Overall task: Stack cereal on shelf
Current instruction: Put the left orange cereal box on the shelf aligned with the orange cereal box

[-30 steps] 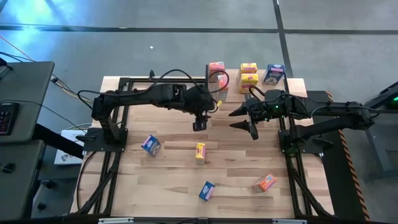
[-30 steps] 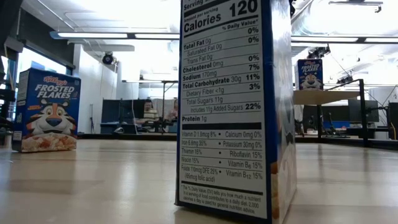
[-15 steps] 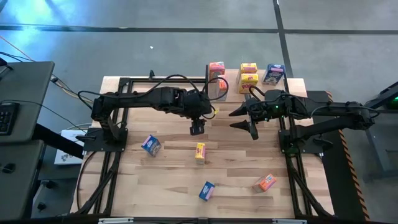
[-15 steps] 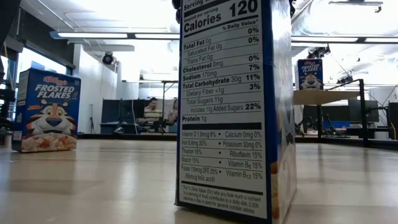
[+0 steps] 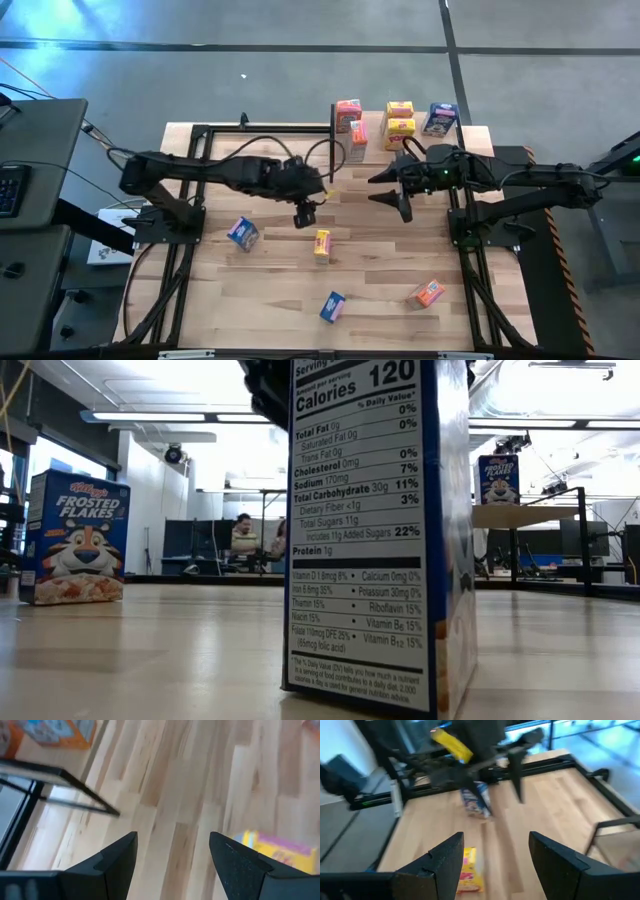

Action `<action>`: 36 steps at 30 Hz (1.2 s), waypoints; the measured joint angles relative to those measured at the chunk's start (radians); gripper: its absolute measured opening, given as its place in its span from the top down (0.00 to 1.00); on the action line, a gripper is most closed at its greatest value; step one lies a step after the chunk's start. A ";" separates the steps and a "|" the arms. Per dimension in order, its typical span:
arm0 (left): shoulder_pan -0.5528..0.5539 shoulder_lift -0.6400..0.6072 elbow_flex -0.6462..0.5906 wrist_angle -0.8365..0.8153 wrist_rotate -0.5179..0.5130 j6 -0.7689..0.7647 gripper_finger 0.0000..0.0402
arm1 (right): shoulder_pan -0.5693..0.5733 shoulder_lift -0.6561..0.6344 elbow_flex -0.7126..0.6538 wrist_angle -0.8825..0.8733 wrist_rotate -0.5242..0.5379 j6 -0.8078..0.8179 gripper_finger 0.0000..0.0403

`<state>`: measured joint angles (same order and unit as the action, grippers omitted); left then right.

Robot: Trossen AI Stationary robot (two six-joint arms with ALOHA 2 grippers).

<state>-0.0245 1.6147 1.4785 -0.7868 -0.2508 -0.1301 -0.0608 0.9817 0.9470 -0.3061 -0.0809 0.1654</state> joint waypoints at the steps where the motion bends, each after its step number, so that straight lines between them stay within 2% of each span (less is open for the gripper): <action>1: -0.004 -0.028 -0.031 0.024 0.000 -0.007 0.40 | 0.000 0.000 0.000 0.002 0.024 0.000 0.46; 8: -0.044 -0.171 -0.223 0.185 -0.053 -0.043 0.40 | -0.014 0.000 0.000 0.064 0.278 -0.015 0.46; 11: -0.060 -0.218 -0.292 0.227 -0.091 -0.067 0.40 | -0.038 0.000 0.000 0.131 0.338 -0.017 0.46; 16: -0.084 -0.286 -0.394 0.267 -0.151 -0.122 0.40 | -0.094 0.000 0.000 0.260 0.339 -0.016 0.46; 20: -0.097 -0.316 -0.454 0.318 -0.158 -0.131 0.40 | -0.142 0.001 0.000 0.325 0.340 -0.006 0.46; 22: -0.097 -0.320 -0.470 0.373 -0.157 -0.131 0.40 | -0.165 0.000 0.000 0.340 0.343 0.012 0.46; 29: -0.101 -0.328 -0.490 0.398 -0.155 -0.130 0.40 | -0.213 0.001 0.004 0.388 0.350 0.036 0.46; 36: -0.103 -0.327 -0.490 0.405 -0.154 -0.130 0.40 | -0.237 0.066 0.180 0.285 0.316 -0.012 0.46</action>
<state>-0.1272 1.2873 0.9882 -0.3813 -0.4046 -0.2603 -0.2978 1.0474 1.1270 -0.0215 0.2348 0.1533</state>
